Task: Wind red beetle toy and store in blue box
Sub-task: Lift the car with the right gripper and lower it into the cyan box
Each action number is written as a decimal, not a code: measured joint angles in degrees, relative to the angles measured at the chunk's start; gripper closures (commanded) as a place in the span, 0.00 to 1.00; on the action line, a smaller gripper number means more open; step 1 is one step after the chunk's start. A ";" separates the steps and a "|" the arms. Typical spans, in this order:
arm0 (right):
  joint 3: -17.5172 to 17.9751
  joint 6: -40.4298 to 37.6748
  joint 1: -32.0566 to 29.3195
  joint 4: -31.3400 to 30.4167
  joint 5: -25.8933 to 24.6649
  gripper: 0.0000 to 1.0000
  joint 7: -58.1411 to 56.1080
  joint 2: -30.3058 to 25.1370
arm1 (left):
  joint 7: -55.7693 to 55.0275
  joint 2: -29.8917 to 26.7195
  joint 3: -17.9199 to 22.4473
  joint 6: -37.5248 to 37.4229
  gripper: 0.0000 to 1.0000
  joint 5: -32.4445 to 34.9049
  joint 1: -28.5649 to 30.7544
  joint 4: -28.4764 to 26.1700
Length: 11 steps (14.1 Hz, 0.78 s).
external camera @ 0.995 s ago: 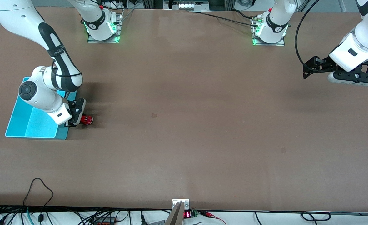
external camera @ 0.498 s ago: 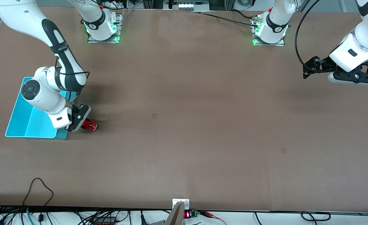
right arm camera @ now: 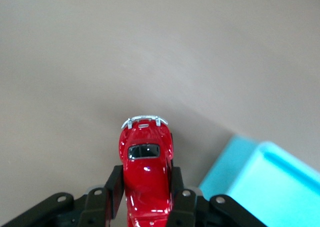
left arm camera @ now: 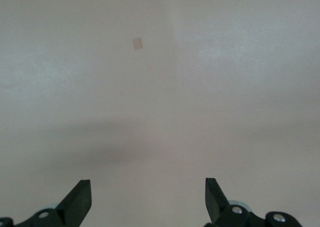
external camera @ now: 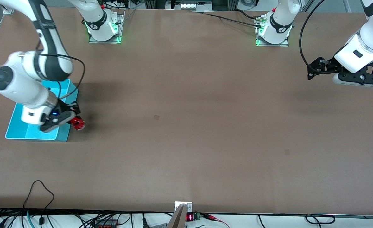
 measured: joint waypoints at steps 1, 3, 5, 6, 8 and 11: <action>-1.83 -1.69 -0.02 0.01 0.00 1.00 2.78 -0.93 | 0.00 0.00 0.00 0.00 0.00 0.00 0.01 0.00; -6.04 -5.37 -0.18 0.06 0.00 1.00 4.82 -2.44 | 0.00 0.01 0.01 -0.01 0.00 0.00 0.02 0.00; -11.63 -8.56 -0.49 0.06 0.00 1.00 5.14 -3.63 | 0.00 0.01 0.01 -0.01 0.00 0.00 0.04 0.00; -14.02 -9.23 -0.75 -0.02 0.00 1.00 5.14 -3.72 | 0.00 0.01 0.02 -0.01 0.00 0.00 0.04 0.00; -16.68 -10.09 -1.89 -1.21 0.03 1.00 6.77 -3.39 | 0.00 0.01 0.01 -0.02 0.00 0.00 0.04 0.00; -17.37 -10.07 -2.71 -4.43 0.02 0.99 11.95 -1.95 | 0.00 0.01 0.02 -0.03 0.00 0.00 0.04 0.00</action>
